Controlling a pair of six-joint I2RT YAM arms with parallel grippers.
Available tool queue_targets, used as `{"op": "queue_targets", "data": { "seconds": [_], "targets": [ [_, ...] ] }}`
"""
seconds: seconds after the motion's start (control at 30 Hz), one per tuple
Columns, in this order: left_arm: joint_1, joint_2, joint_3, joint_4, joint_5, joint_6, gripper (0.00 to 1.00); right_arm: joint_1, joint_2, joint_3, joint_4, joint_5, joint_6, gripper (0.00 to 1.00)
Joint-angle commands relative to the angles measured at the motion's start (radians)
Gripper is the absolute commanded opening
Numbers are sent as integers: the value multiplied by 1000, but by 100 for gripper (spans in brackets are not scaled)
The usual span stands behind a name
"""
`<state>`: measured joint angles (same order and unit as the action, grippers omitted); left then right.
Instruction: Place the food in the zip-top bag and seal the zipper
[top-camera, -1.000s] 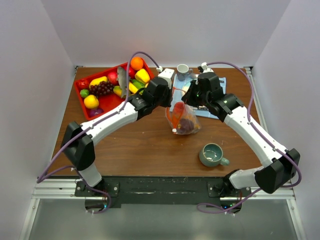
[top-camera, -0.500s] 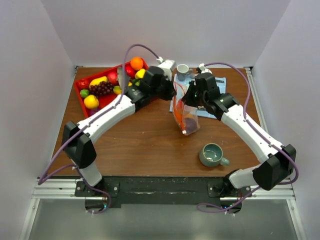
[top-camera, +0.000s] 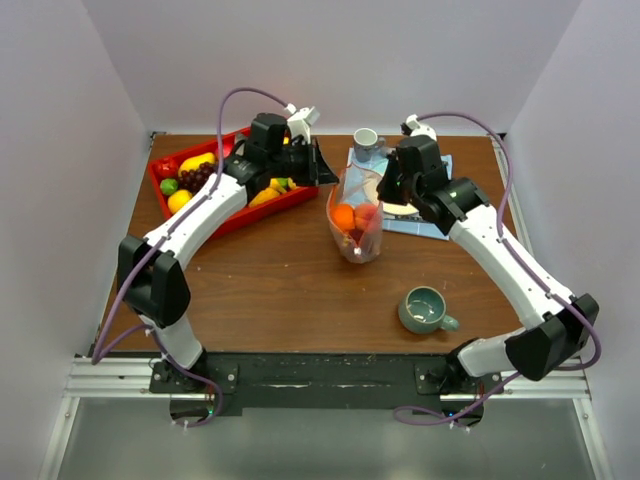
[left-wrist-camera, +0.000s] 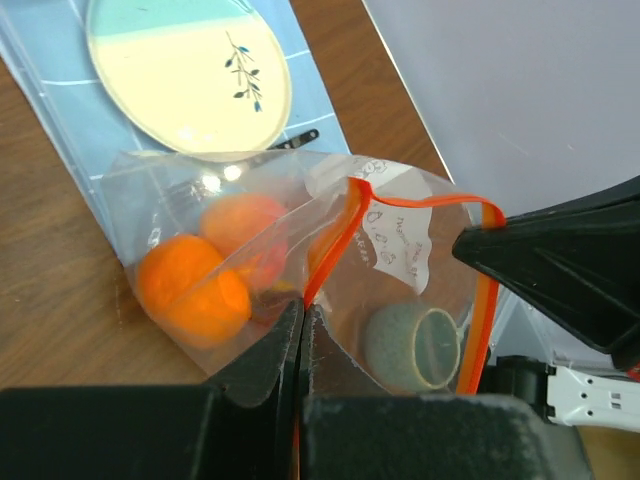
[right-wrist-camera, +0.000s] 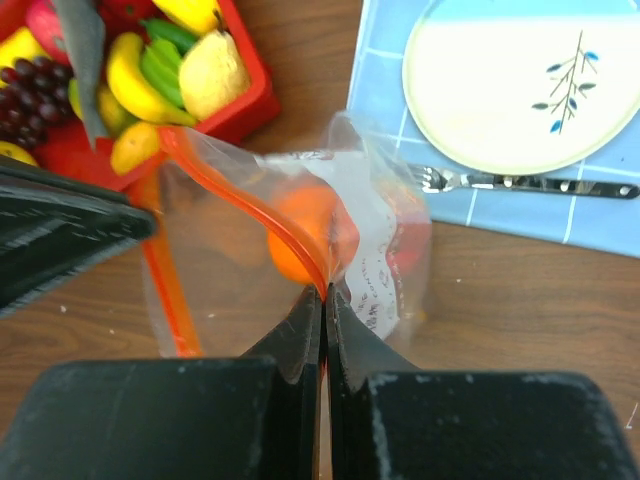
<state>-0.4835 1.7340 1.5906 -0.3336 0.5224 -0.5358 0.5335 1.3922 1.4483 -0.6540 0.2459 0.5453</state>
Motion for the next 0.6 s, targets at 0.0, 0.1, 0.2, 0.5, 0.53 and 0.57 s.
{"op": "queue_targets", "data": {
  "seconds": [0.0, 0.1, 0.2, 0.5, 0.53, 0.57],
  "targets": [
    [-65, -2, 121, -34, 36, 5, 0, 25, -13, 115, -16, 13, -12, 0],
    [-63, -11, 148, -41, -28, -21, 0, 57, 4, 145, -36, 29, -18, 0],
    [-15, -39, 56, 11, -56, -50, 0, 36, -7, 158, -79, 87, -48, 0],
    [-115, 25, 17, 84, -74, -61, 1, -17, -79, 169, -151, 134, -93, 0],
    [-125, 32, 41, 84, -78, -61, 1, -20, -85, 167, -157, 145, -94, 0],
    [-142, 39, 49, 93, -81, -65, 1, -21, -96, 169, -164, 164, -99, 0]
  ]
}}
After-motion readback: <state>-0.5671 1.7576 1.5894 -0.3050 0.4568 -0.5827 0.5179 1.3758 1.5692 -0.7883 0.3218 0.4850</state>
